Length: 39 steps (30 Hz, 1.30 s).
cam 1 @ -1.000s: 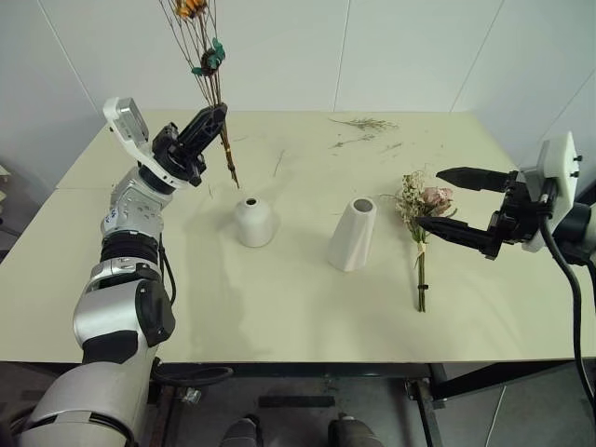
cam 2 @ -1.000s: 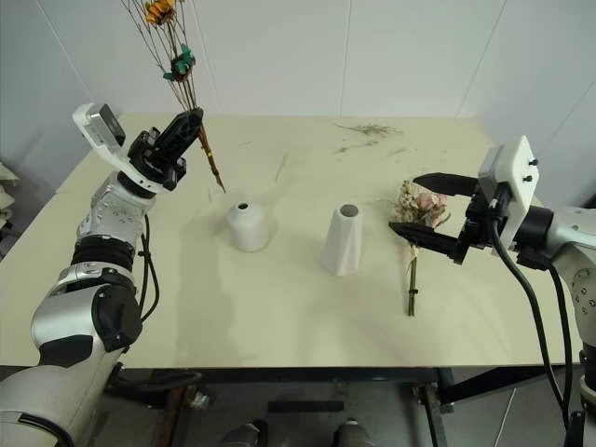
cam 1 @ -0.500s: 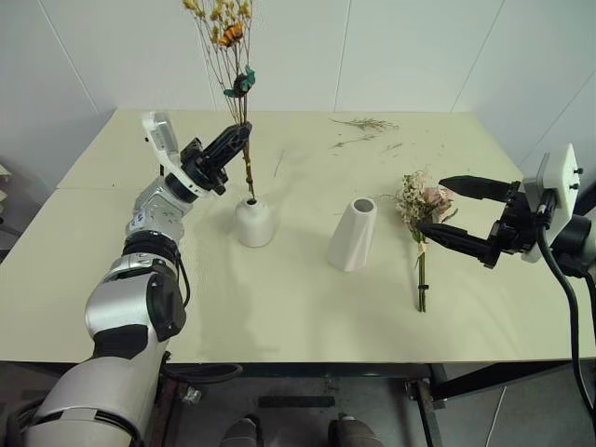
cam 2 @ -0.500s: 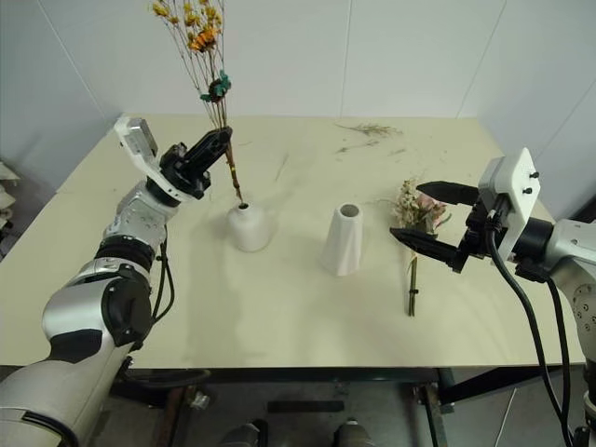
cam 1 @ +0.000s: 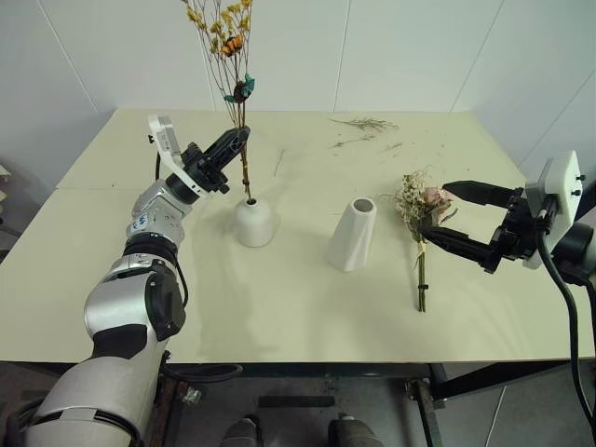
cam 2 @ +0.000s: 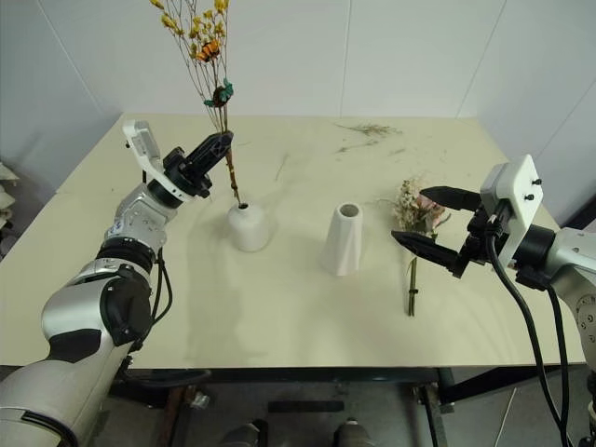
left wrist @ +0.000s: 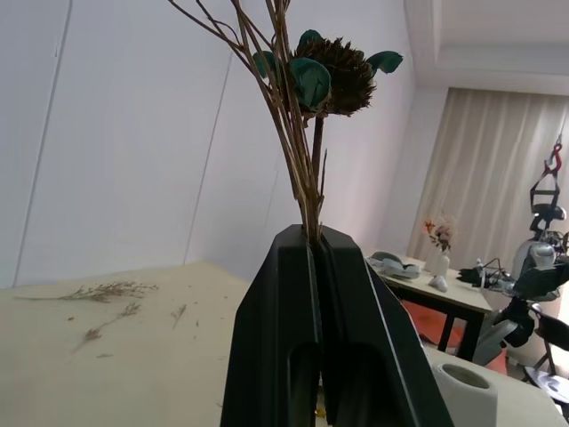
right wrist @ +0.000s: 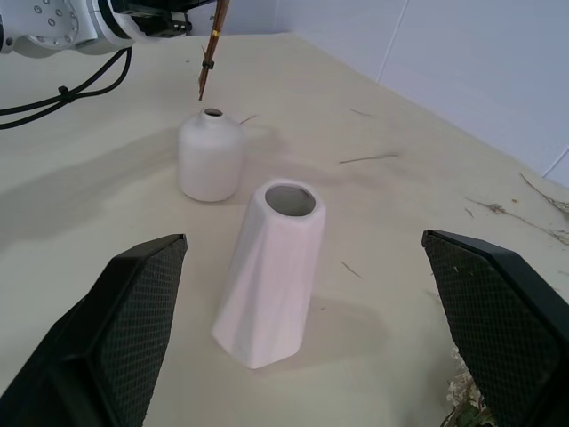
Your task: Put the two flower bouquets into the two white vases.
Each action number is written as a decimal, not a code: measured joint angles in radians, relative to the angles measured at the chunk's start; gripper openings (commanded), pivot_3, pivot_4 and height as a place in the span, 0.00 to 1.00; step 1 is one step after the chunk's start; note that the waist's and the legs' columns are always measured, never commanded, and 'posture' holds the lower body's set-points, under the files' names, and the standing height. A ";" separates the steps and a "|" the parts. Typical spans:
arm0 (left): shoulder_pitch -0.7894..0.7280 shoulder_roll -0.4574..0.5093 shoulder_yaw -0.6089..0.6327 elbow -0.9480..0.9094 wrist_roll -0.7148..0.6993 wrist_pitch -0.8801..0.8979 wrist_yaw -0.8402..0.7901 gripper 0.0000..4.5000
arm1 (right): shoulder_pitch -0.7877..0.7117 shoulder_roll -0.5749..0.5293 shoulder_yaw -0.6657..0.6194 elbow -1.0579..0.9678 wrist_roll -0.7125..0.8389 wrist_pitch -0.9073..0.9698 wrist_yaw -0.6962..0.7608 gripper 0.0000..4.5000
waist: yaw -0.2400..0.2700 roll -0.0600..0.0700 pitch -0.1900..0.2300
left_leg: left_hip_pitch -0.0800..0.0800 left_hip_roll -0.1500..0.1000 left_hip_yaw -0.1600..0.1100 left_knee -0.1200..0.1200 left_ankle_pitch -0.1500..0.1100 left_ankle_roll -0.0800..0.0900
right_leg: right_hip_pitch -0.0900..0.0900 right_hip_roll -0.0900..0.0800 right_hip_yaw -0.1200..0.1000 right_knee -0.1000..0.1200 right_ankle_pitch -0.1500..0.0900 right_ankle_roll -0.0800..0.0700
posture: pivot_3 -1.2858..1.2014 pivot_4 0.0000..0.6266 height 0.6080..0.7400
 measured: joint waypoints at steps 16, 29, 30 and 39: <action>0.005 -0.004 0.012 0.029 0.029 -0.028 0.062 0.01 | 0.000 0.000 0.001 -0.004 0.008 0.003 -0.012 1.00 | 0.000 0.000 0.000 | 0.000 0.000 0.000 0.000 0.000 0.000 | 0.000 0.000 0.000 0.000 0.000 0.000 | 0.52 0.24 1.00; 0.007 -0.007 0.013 0.033 0.047 -0.043 0.089 0.01 | 0.009 0.000 0.001 -0.025 0.009 0.015 -0.021 1.00 | 0.000 0.000 0.000 | 0.000 0.000 0.000 0.000 0.000 0.000 | 0.000 0.000 0.000 0.000 0.000 0.000 | 0.52 0.24 1.00; 0.007 -0.007 0.014 0.033 0.047 -0.043 0.091 0.01 | 0.010 0.000 0.001 -0.025 0.009 0.015 -0.021 1.00 | 0.000 0.000 0.000 | 0.000 0.000 0.000 0.000 0.000 0.000 | 0.000 0.000 0.000 0.000 0.000 0.000 | 0.52 0.24 1.00; 0.007 -0.009 0.020 0.033 0.048 -0.044 0.096 0.01 | 0.029 0.000 0.001 -0.031 0.009 0.015 -0.024 1.00 | 0.000 0.000 0.000 | 0.000 0.000 0.000 0.000 0.000 0.000 | 0.000 0.000 0.000 0.000 0.000 0.000 | 0.52 0.24 1.00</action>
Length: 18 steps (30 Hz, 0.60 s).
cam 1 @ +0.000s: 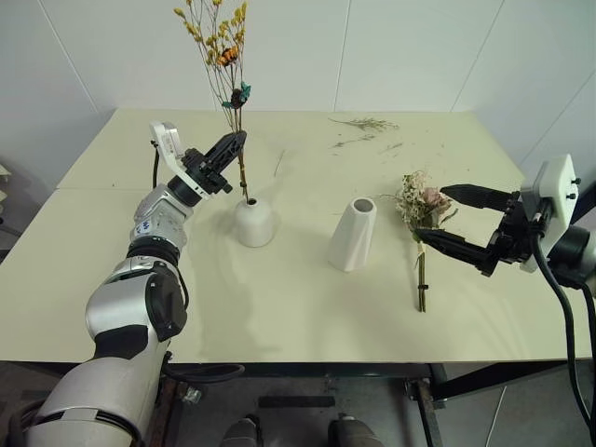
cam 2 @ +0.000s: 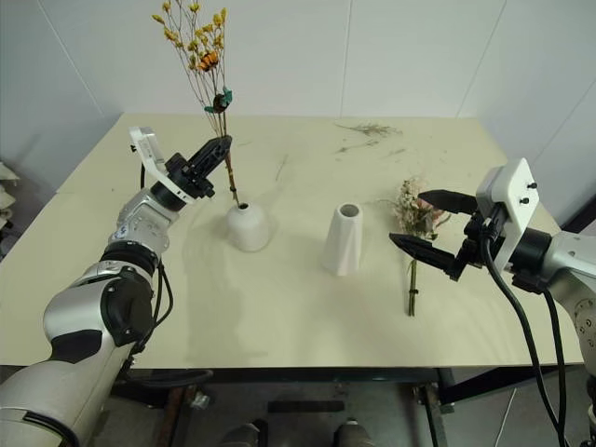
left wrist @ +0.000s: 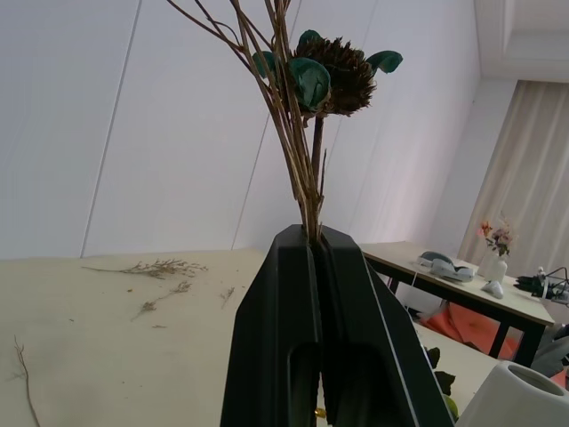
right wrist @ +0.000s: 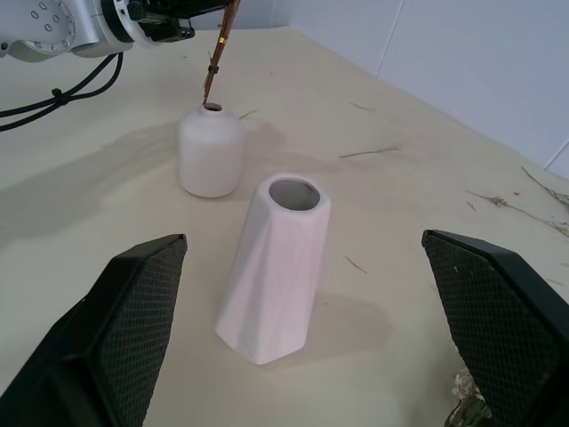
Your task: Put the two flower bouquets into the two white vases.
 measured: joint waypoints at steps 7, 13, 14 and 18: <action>0.000 -0.005 0.000 0.000 0.002 -0.003 0.003 0.01 | 0.013 0.000 0.000 -0.003 0.002 0.000 -0.003 1.00 | 0.000 0.000 0.000 | 0.000 0.000 0.000 0.000 0.000 0.000 | 0.000 0.000 0.000 0.000 0.000 0.000 | 0.52 0.24 1.00; 0.000 -0.017 0.000 0.000 0.007 -0.008 0.013 0.01 | 0.014 0.000 0.000 -0.013 0.011 0.001 -0.011 1.00 | 0.000 0.000 0.000 | 0.000 0.000 0.000 0.000 0.000 0.000 | 0.000 0.000 0.000 0.000 0.000 0.000 | 0.52 0.24 1.00; 0.000 -0.021 0.000 0.000 0.008 -0.010 0.016 0.01 | 0.014 0.000 0.000 -0.014 0.012 0.001 -0.013 1.00 | 0.001 0.000 0.000 | 0.000 0.000 0.000 0.000 0.000 0.000 | 0.000 0.000 0.000 0.000 0.000 0.000 | 0.52 0.24 1.00; 0.000 -0.027 0.000 0.000 0.009 -0.014 0.024 0.01 | 0.015 0.000 0.000 -0.015 0.014 0.001 -0.018 1.00 | 0.001 0.000 0.000 | 0.000 0.000 0.000 0.000 0.000 0.000 | 0.000 0.000 0.000 0.000 0.000 0.000 | 0.52 0.24 1.00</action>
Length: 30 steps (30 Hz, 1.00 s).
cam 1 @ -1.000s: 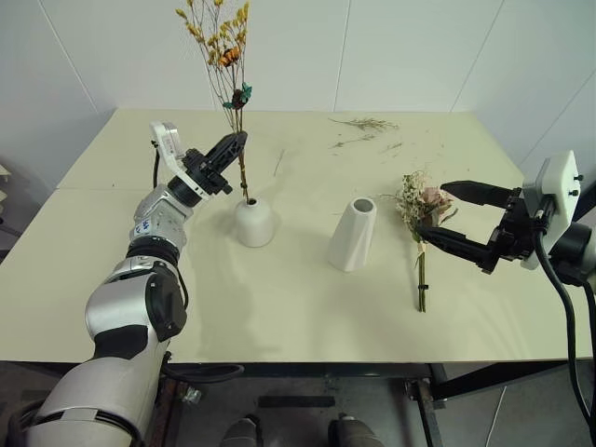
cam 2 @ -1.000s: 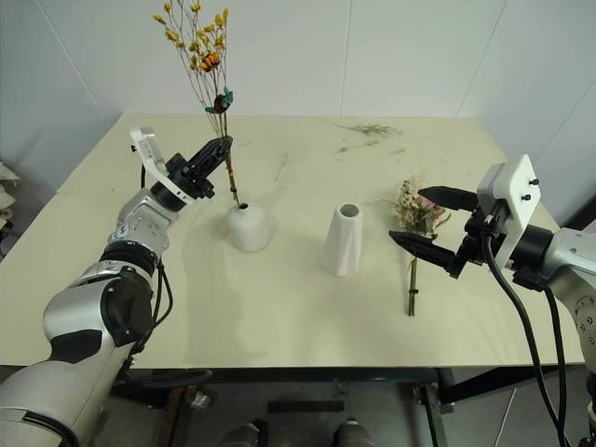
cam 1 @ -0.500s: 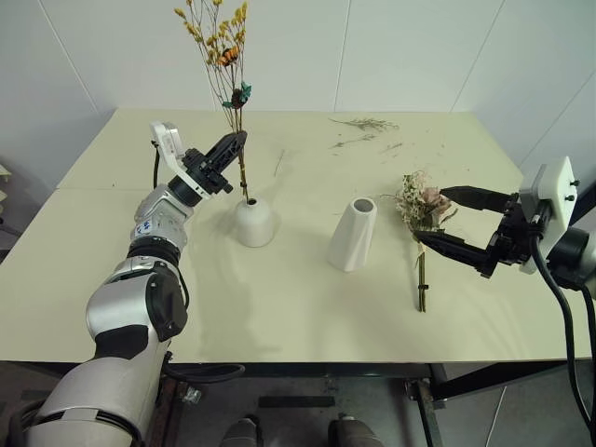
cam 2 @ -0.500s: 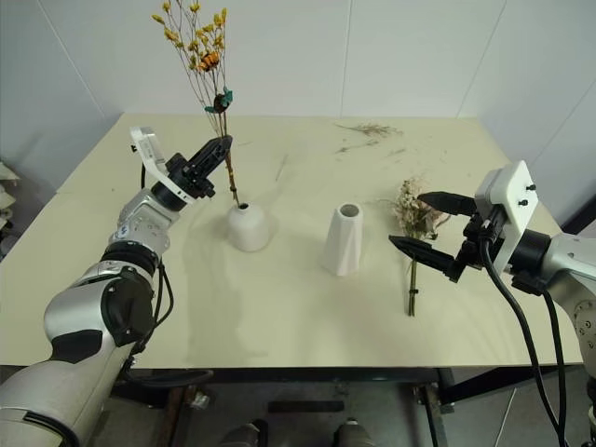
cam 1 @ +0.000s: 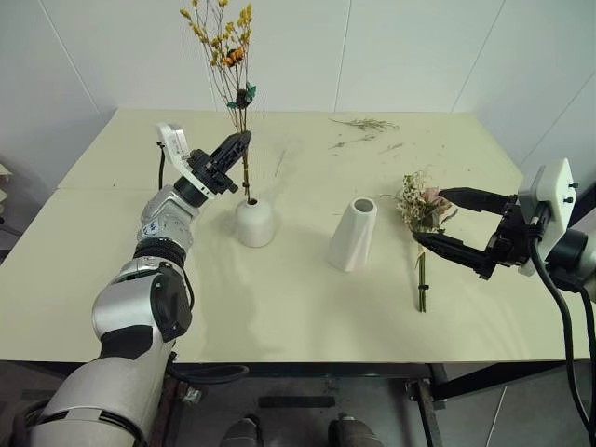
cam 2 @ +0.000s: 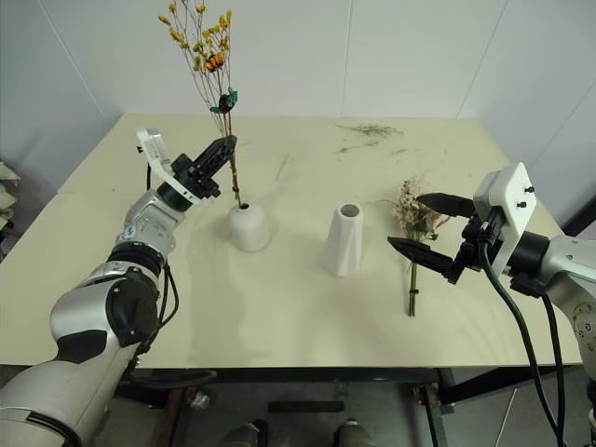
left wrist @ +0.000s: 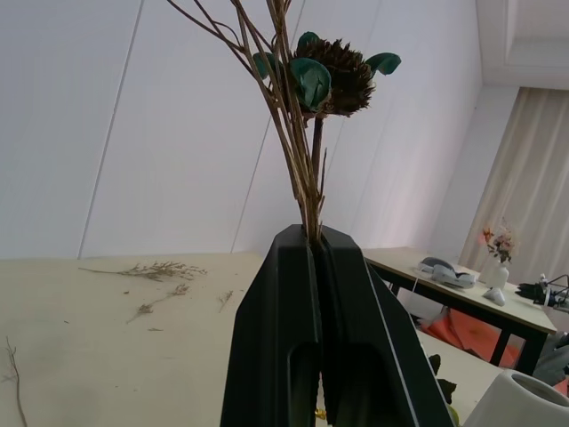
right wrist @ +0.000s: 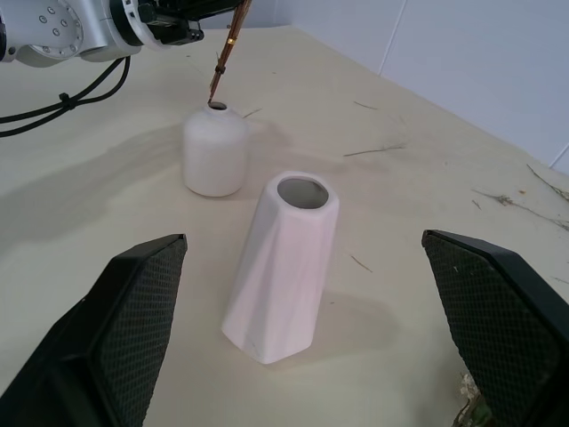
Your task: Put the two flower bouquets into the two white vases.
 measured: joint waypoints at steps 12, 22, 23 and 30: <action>-0.001 0.000 0.000 0.000 0.017 -0.010 0.025 0.01 | 0.008 0.000 0.000 -0.002 0.003 0.000 -0.006 1.00 | 0.000 0.000 0.000 | 0.000 0.000 0.000 0.000 0.000 0.000 | 0.000 0.000 0.000 0.000 0.000 0.000 | 0.52 0.24 1.00; -0.002 -0.008 -0.001 0.000 0.029 -0.008 0.042 0.01 | 0.008 0.000 0.000 -0.003 0.003 0.000 -0.015 1.00 | 0.000 0.000 0.000 | 0.000 0.000 0.000 0.000 0.000 0.000 | 0.000 0.000 0.000 0.000 0.000 0.000 | 0.52 0.24 1.00; -0.002 -0.009 -0.001 0.000 0.032 -0.008 0.042 0.01 | 0.008 0.000 0.000 -0.003 0.003 0.000 -0.015 1.00 | 0.000 0.000 0.000 | 0.000 0.000 0.000 0.000 0.000 0.000 | 0.000 0.000 0.000 0.000 0.000 0.000 | 0.52 0.24 1.00; -0.001 -0.017 -0.004 0.000 0.058 -0.009 0.045 0.01 | 0.007 0.000 0.000 -0.003 0.002 0.000 -0.017 1.00 | 0.000 0.000 0.000 | 0.000 0.000 0.000 0.000 0.000 0.000 | 0.000 0.000 0.000 0.000 0.000 0.000 | 0.52 0.24 1.00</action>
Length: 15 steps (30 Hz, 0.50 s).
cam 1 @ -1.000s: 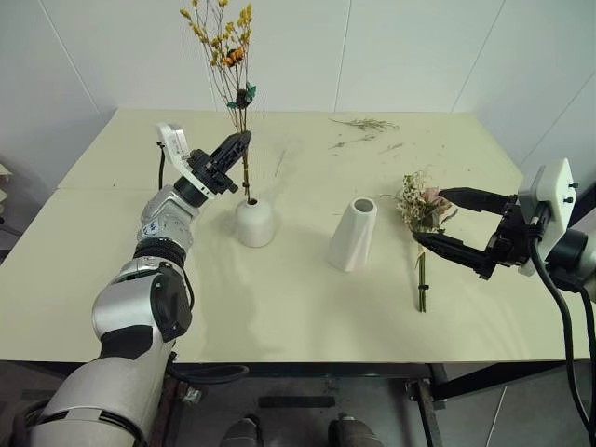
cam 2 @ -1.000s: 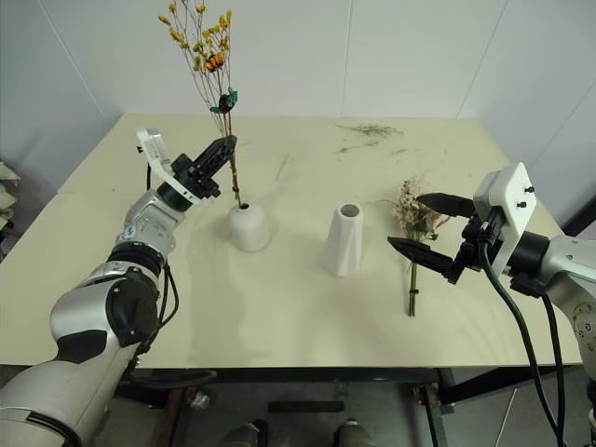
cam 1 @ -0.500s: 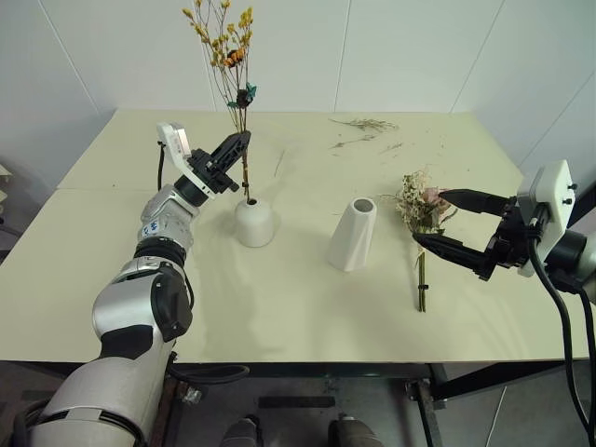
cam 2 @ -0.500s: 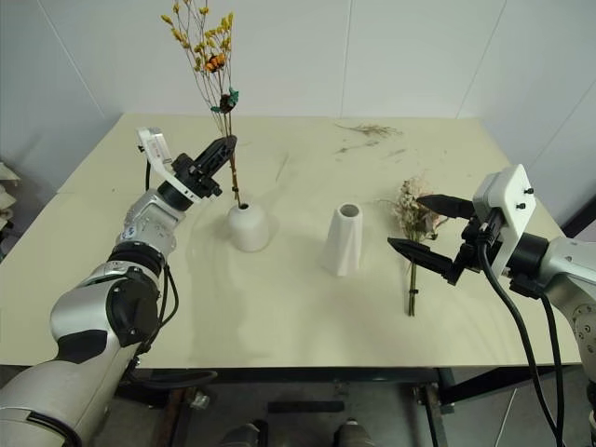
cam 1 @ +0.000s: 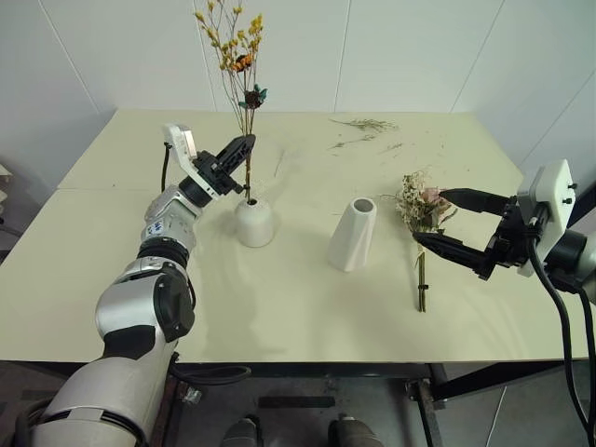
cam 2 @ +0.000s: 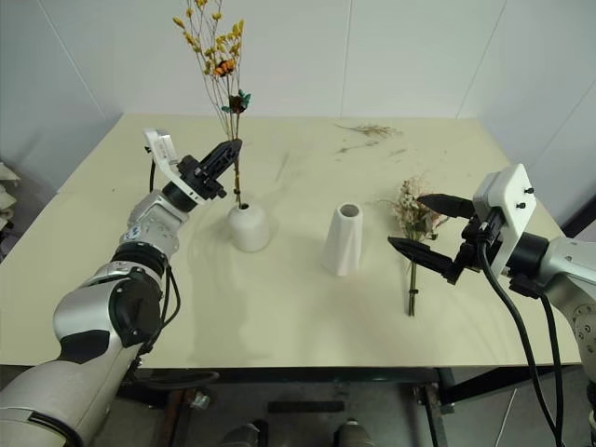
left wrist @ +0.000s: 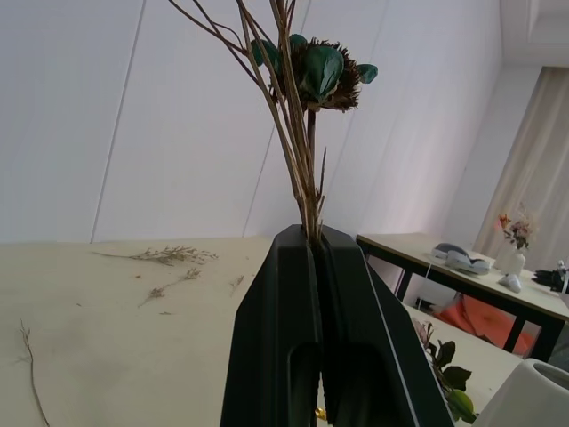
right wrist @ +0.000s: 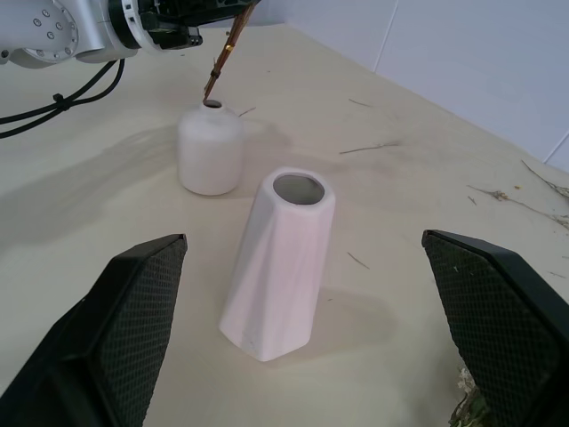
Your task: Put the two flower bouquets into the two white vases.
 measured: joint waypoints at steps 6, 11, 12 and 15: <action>0.001 -0.012 -0.015 0.009 0.020 0.002 -0.002 0.01 | 0.000 0.000 0.001 0.000 0.000 0.000 -0.002 1.00 | -0.001 0.000 0.000 | 0.000 0.000 0.000 0.000 0.000 0.000 | 0.000 0.000 0.000 0.000 0.000 0.000 | 0.52 0.24 1.00; 0.001 -0.006 -0.013 0.009 0.019 0.002 -0.017 0.01 | 0.000 0.000 0.001 0.000 0.000 0.000 -0.005 1.00 | 0.000 0.000 0.000 | 0.000 0.000 0.000 0.000 0.000 0.000 | 0.000 0.000 0.000 0.000 0.000 0.000 | 0.52 0.24 1.00; 0.001 -0.004 -0.013 0.009 0.019 0.002 -0.020 0.01 | 0.000 0.000 0.001 0.000 0.000 0.000 -0.005 1.00 | 0.000 0.000 0.000 | 0.000 0.000 0.000 0.000 0.000 0.000 | 0.000 0.000 0.000 0.000 0.000 0.000 | 0.52 0.24 1.00; 0.001 0.007 -0.011 0.009 0.019 0.001 -0.034 0.01 | 0.000 0.000 0.001 0.000 0.000 0.000 -0.006 1.00 | -0.001 0.000 0.000 | 0.000 0.000 0.000 0.000 0.000 0.000 | 0.000 0.000 0.000 0.000 0.000 0.000 | 0.52 0.24 1.00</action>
